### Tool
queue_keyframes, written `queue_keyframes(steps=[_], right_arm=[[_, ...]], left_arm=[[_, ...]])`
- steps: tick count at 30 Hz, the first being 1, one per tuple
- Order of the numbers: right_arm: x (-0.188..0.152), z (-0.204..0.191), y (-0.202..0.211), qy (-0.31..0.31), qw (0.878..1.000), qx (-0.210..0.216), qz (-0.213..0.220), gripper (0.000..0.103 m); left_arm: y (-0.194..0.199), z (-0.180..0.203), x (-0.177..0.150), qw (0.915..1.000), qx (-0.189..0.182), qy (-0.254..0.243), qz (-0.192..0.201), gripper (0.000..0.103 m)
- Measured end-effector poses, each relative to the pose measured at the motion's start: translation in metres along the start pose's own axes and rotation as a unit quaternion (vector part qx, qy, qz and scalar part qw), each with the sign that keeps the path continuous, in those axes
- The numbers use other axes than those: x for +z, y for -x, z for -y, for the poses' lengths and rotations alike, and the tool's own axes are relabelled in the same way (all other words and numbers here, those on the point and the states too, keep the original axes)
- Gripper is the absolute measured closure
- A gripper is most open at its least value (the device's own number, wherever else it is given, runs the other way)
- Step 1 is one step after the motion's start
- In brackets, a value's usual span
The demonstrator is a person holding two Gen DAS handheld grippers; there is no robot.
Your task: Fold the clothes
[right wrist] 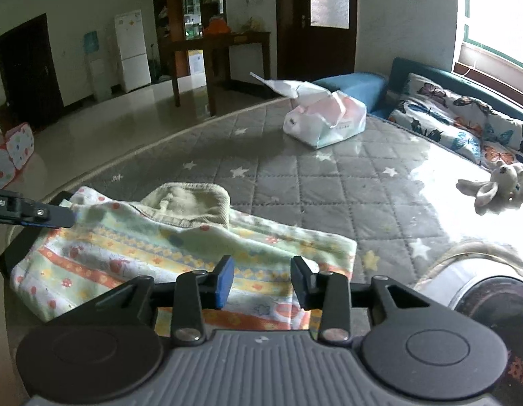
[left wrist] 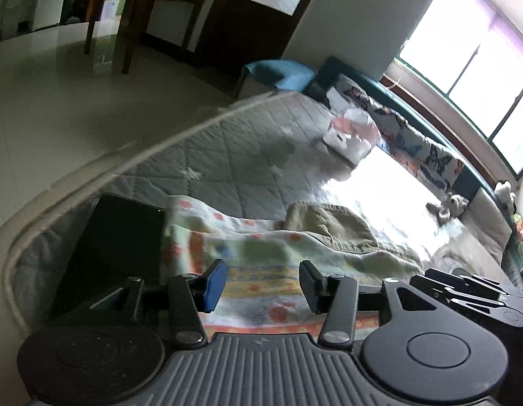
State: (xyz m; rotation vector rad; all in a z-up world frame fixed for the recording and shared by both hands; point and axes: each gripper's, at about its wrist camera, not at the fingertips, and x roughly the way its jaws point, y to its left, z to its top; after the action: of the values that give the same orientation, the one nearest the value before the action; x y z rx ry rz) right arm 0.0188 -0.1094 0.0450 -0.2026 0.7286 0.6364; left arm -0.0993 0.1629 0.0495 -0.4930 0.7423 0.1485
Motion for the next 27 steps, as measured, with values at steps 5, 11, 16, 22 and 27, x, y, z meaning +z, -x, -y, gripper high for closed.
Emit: queue_keyframes(steps=[5,11,16,22,27], right_arm=[[-0.003,0.003,-0.015,-0.002,1.0,-0.007,-0.009,0.066],[-0.003,0.009,-0.027,-0.007,1.0,-0.017,-0.01,0.066],[-0.001,0.01,-0.023,-0.005,1.0,-0.013,-0.008,0.057],[-0.005,0.001,-0.008,0.016,1.0,0.009,-0.009,0.048],[-0.014,-0.012,0.005,0.037,0.999,0.025,-0.011,0.043]], left_arm=[[-0.022,0.018,0.002,0.9992,0.012,-0.037,-0.013,0.049],[-0.041,0.03,0.002,0.9974,0.033,-0.061,-0.022,0.045],[-0.04,0.036,0.0,0.9962,0.038,-0.075,-0.02,0.036],[-0.033,0.041,-0.006,0.9948,0.047,-0.09,-0.016,0.021],[-0.021,0.046,-0.012,0.9937,0.051,-0.099,-0.008,0.011]])
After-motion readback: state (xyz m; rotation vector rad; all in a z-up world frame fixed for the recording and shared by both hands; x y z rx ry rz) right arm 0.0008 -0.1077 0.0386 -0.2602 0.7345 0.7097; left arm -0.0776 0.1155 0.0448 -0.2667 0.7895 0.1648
